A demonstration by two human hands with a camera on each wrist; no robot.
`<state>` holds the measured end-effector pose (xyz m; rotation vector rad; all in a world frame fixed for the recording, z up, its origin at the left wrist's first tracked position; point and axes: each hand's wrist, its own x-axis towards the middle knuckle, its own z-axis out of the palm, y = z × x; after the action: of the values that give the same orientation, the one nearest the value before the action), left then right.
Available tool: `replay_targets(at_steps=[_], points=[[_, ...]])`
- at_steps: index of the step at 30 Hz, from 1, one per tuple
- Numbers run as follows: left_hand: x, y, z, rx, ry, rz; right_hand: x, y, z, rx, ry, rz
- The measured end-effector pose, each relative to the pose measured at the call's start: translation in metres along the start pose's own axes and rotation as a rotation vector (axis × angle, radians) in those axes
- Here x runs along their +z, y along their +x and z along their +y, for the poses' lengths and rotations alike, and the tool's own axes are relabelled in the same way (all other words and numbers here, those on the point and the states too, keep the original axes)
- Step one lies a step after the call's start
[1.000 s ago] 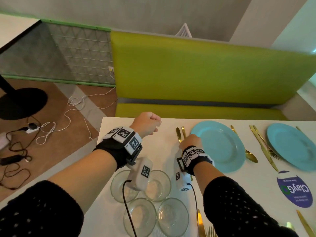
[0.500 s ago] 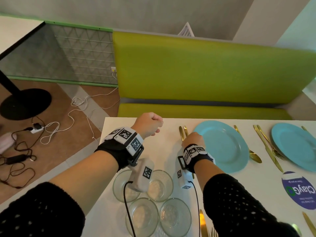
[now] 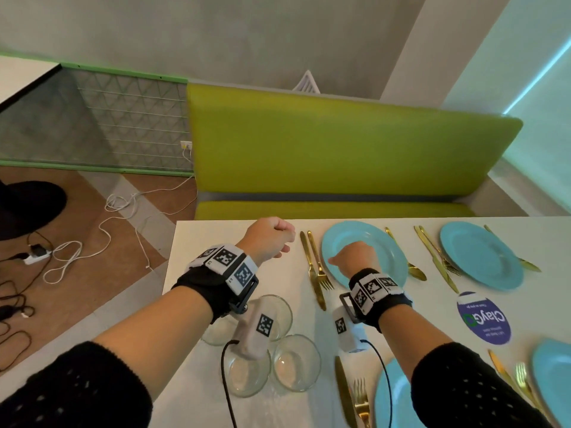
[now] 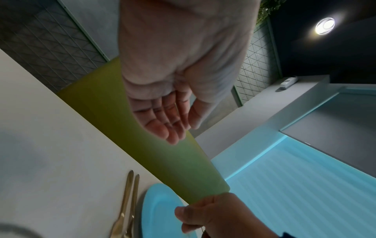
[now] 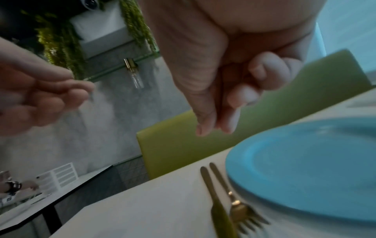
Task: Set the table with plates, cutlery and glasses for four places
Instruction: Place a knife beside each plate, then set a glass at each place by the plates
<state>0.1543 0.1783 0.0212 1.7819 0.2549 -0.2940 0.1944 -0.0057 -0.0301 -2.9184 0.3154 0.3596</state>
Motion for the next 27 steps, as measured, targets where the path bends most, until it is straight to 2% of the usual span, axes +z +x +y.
replay_targets(at_steps=[2, 7, 12, 17, 21, 24, 27], points=[[0.011, -0.016, 0.003, 0.012, 0.015, -0.033, -0.011, -0.021, 0.016, -0.027, 0.026, -0.009], [0.040, -0.060, 0.001, 0.031, 0.023, -0.106, -0.013, -0.077, 0.049, -0.113, 0.291, -0.058], [0.074, -0.109, -0.020, 0.014, 0.059, -0.176, 0.013, -0.113, 0.071, -0.154, 0.277, -0.155], [0.096, -0.147, -0.048, -0.077, 0.173, -0.220, 0.031, -0.137, 0.081, -0.189, 0.265, -0.200], [0.098, -0.173, -0.077, -0.229, 0.399, -0.264, 0.041, -0.158, 0.083, -0.252, 0.264, -0.273], [0.083, -0.189, -0.106, -0.416, 0.581, -0.198, 0.048, -0.168, 0.083, -0.254, 0.298, -0.335], [0.065, -0.198, -0.135, -0.516, 0.650, -0.008, 0.055, -0.176, 0.080, -0.229, 0.349, -0.395]])
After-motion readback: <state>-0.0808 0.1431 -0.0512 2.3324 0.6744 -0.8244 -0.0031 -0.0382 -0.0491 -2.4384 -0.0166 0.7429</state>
